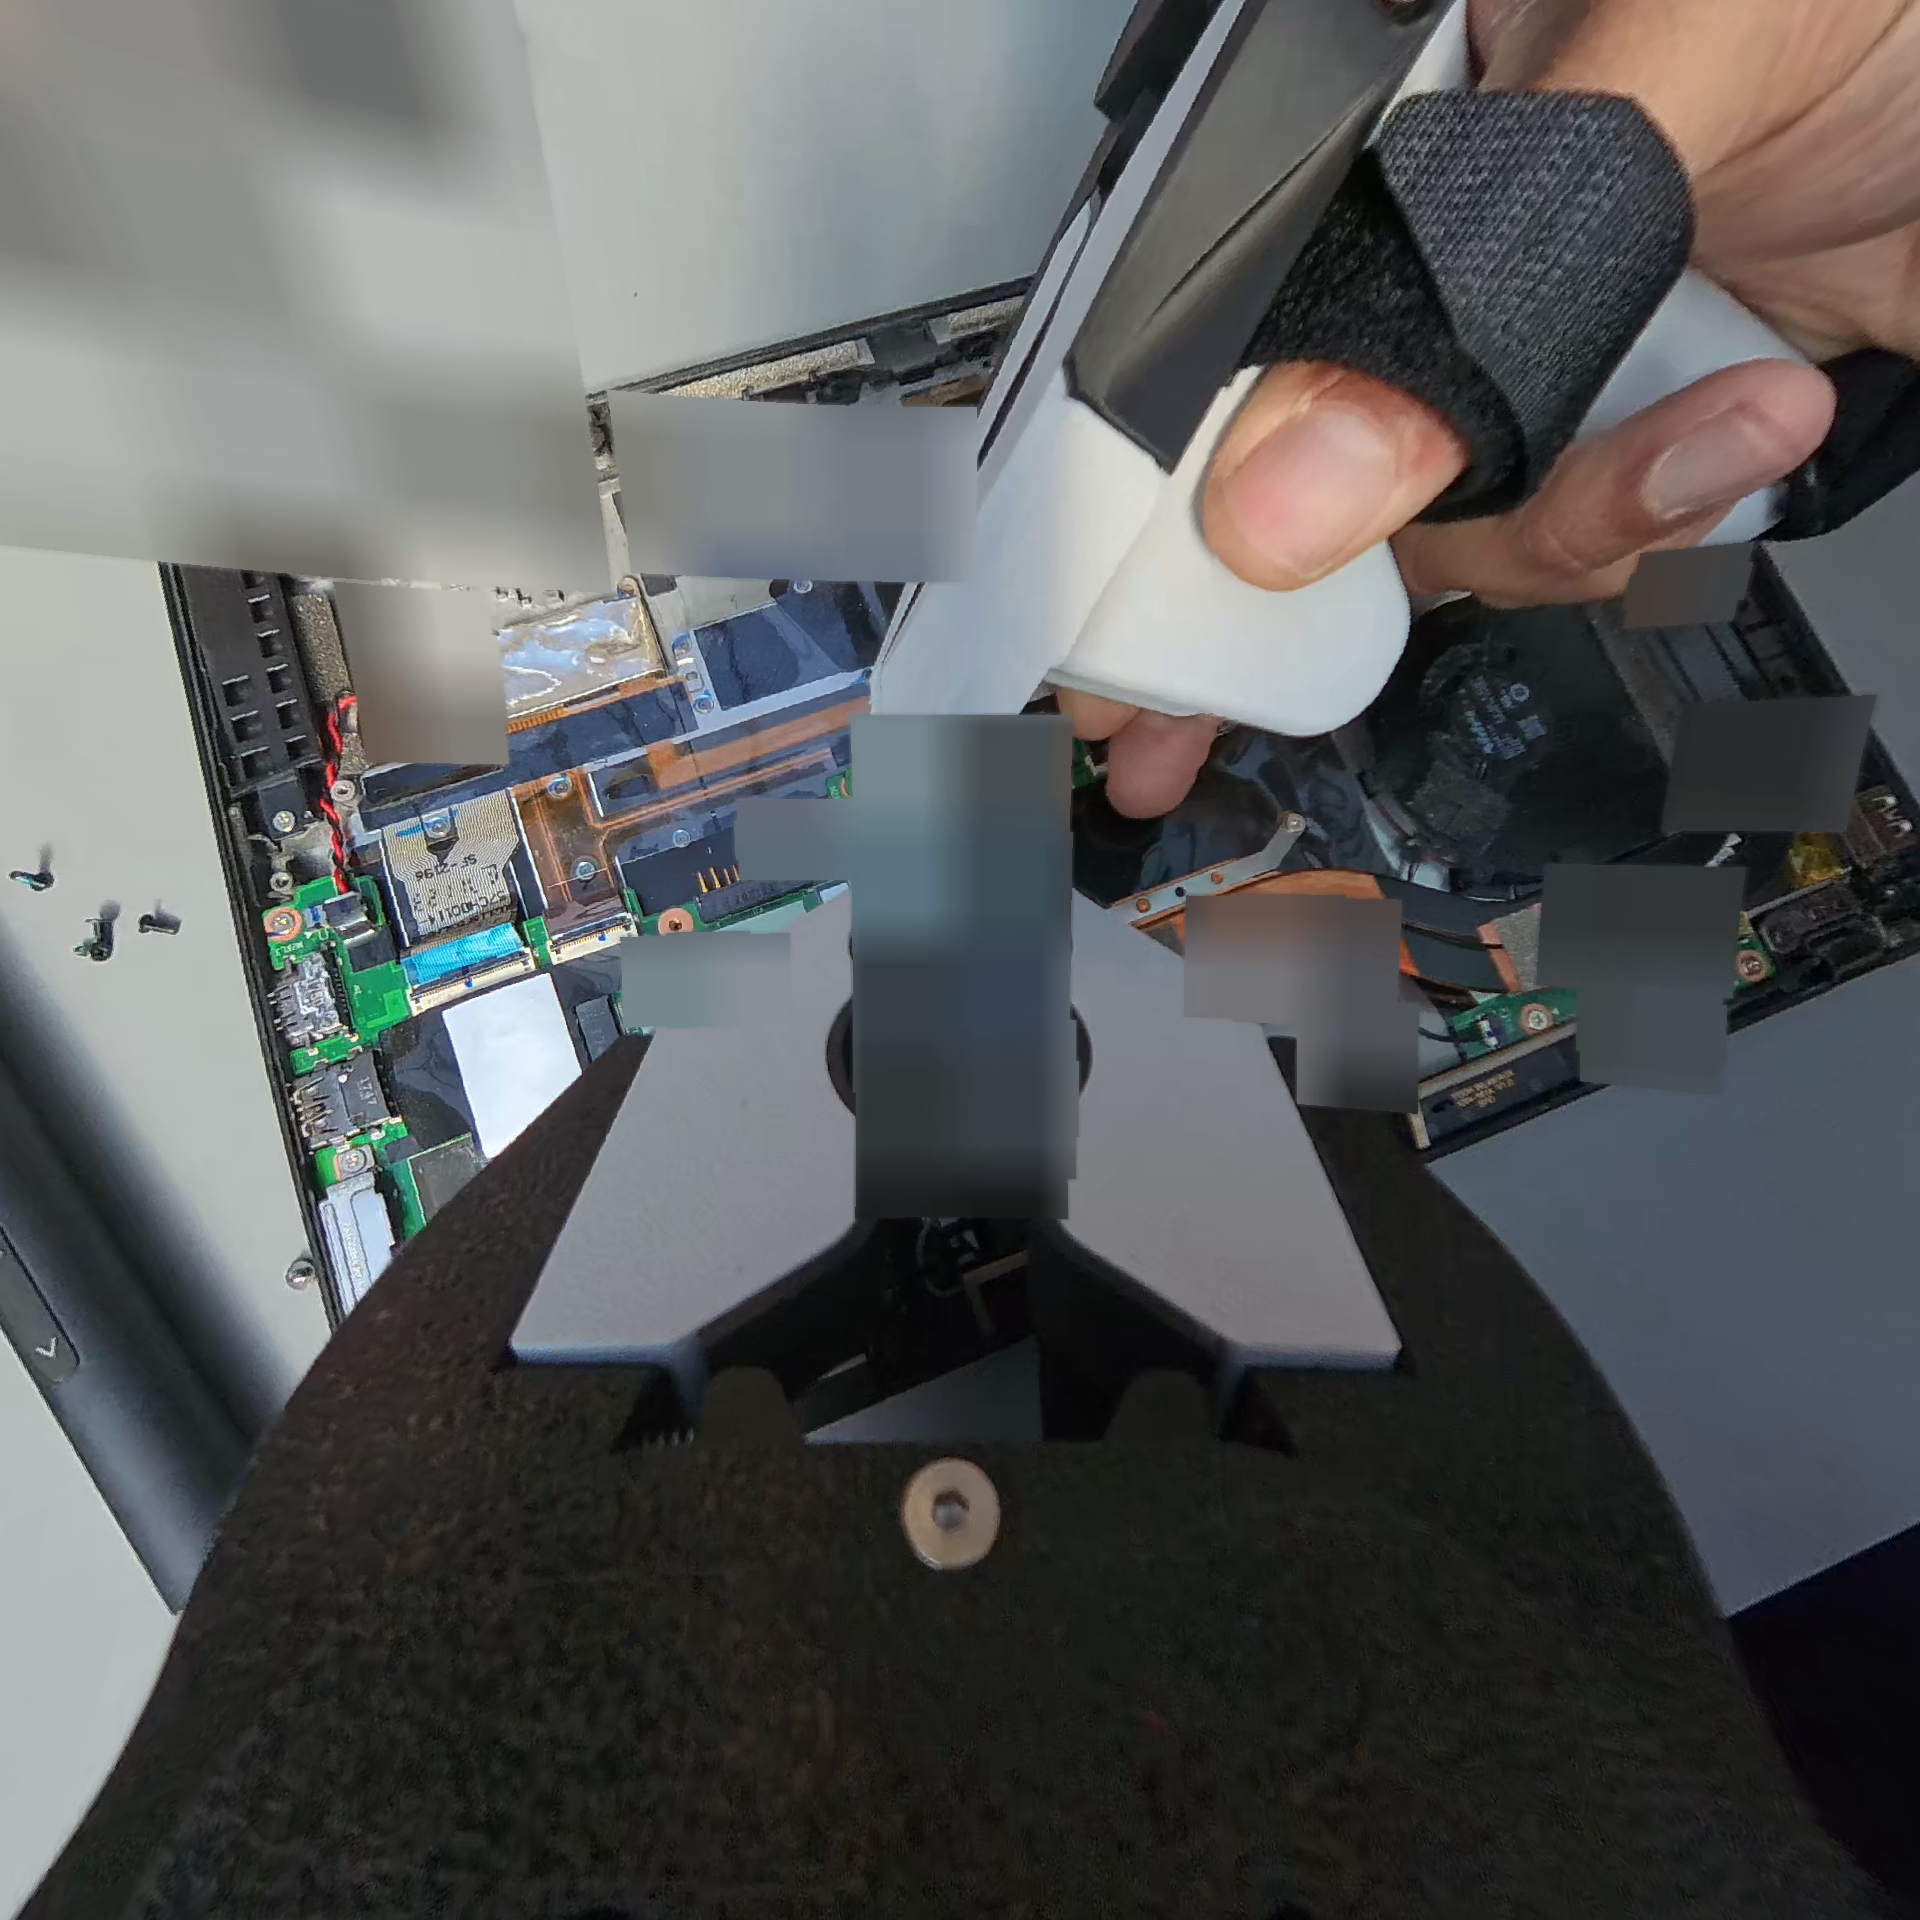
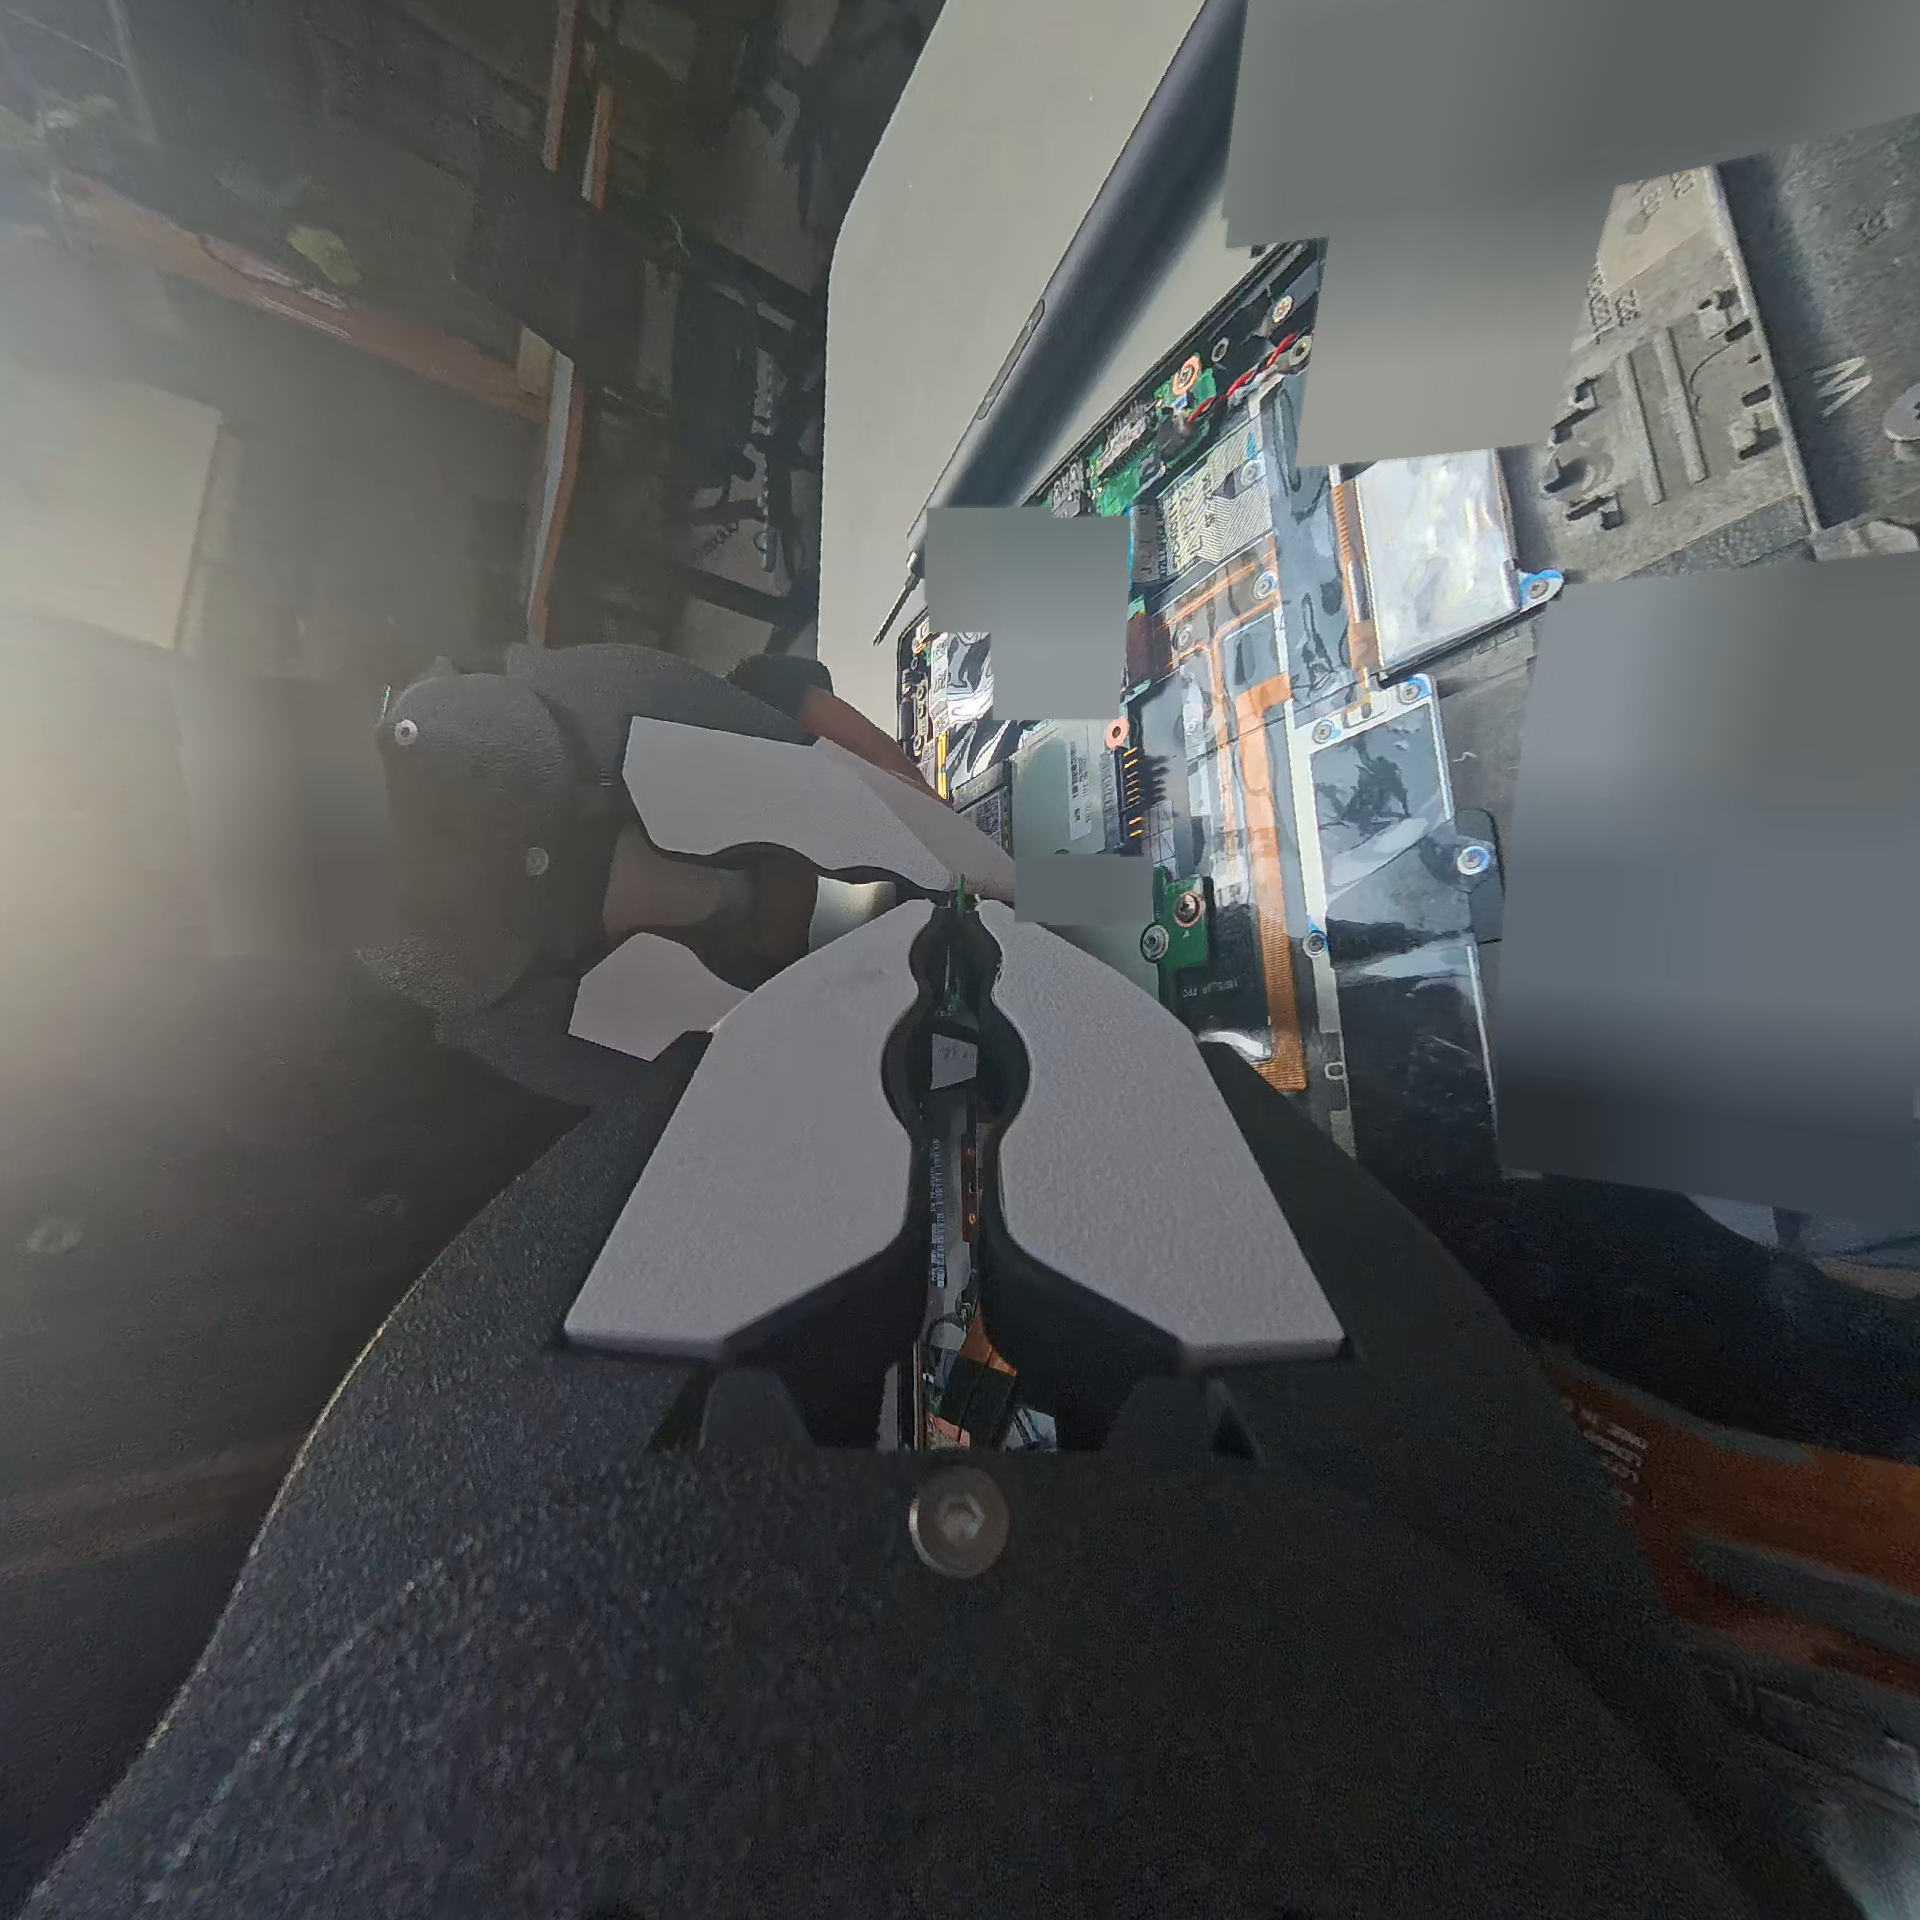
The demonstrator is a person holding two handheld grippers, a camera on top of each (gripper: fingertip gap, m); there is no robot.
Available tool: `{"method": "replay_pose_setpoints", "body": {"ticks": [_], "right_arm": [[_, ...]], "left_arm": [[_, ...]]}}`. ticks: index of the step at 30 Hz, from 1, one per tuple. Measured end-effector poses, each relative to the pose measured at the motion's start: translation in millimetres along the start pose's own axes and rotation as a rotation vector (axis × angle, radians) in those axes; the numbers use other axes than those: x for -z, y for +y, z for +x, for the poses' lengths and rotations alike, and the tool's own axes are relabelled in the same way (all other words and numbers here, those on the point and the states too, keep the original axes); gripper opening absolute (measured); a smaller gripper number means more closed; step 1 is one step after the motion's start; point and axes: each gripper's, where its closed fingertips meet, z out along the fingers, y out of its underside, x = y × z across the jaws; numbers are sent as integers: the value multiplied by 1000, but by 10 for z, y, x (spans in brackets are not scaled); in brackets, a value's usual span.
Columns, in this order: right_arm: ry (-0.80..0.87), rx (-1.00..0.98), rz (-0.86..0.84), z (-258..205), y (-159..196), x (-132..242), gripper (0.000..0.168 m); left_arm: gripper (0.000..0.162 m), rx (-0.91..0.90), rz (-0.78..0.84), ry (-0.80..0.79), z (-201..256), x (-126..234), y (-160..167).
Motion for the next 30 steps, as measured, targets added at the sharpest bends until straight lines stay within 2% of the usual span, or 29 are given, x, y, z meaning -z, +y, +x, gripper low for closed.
{"method": "replay_pose_setpoints", "body": {"ticks": [5,9,11,13,16,19,21,24,26,30], "right_arm": [[24,72,-24,26,-1,37,6],[50,217,-57,16,-51,101,26],[79,404,-74,-59,-105,160,35],[159,691,-177,-91,-77,219,45],[254,1165,-328,-124,-34,266,39],[281,1478,-508,-77,48,260,42],[251,1571,-598,-46,96,233,45],[218,1697,-696,-10,37,209,39],[165,1729,-714,-65,-39,176,36],[89,1789,-825,-52,-73,132,38]], "left_arm": [[25,13,20,-24,6,-10,-2],[24,41,34,-29,7,0,-5],[24,52,44,-33,2,9,-6],[24,66,54,-35,-7,14,-4],[24,92,76,-33,-14,19,-9],[24,117,103,-32,-14,35,-20],[24,130,123,-33,-16,46,-28],[24,134,139,-48,-20,49,-33],[24,137,148,-60,-22,45,-38],[23,131,156,-76,-18,32,-49]]}}
